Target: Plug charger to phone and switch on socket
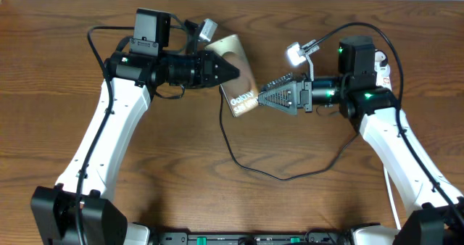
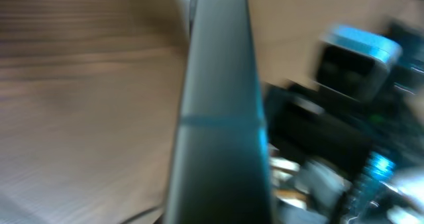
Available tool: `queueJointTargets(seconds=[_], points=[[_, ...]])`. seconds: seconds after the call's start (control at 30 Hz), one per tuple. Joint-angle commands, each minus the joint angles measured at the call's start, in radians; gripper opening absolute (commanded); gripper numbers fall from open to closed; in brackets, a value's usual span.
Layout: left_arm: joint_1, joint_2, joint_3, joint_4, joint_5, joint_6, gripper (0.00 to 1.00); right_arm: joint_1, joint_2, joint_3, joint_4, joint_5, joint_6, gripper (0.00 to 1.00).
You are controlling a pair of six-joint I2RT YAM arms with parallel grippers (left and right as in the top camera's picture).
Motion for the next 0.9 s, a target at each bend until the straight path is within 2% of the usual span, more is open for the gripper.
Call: queueJointTargets(seconds=[0.0, 0.1, 0.2, 0.33, 0.47, 0.57, 0.87], points=[[0.012, 0.005, -0.003, -0.047, -0.431, 0.019, 0.07, 0.008, -0.008, 0.013, -0.172, 0.420, -0.189, 0.77], [0.013, 0.013, -0.003, -0.084, -0.595, -0.023, 0.07, 0.068, -0.008, 0.013, -0.286, 0.766, -0.196, 0.75], [0.016, 0.023, -0.003, -0.109, -0.629, -0.051, 0.07, 0.129, -0.008, 0.016, -0.313, 0.890, -0.182, 0.74], [0.029, 0.039, -0.003, -0.153, -0.647, -0.064, 0.07, 0.189, -0.008, 0.035, -0.319, 0.924, -0.141, 0.74], [0.029, 0.077, -0.003, -0.274, -0.818, -0.064, 0.07, 0.226, -0.008, 0.038, -0.323, 0.950, -0.140, 0.75], [0.029, 0.142, -0.003, -0.345, -0.858, -0.048, 0.07, 0.237, -0.008, 0.038, -0.332, 0.999, -0.140, 0.75], [0.029, 0.313, -0.003, -0.298, -0.857, -0.045, 0.07, 0.251, 0.037, 0.038, -0.346, 1.012, -0.140, 0.75]])
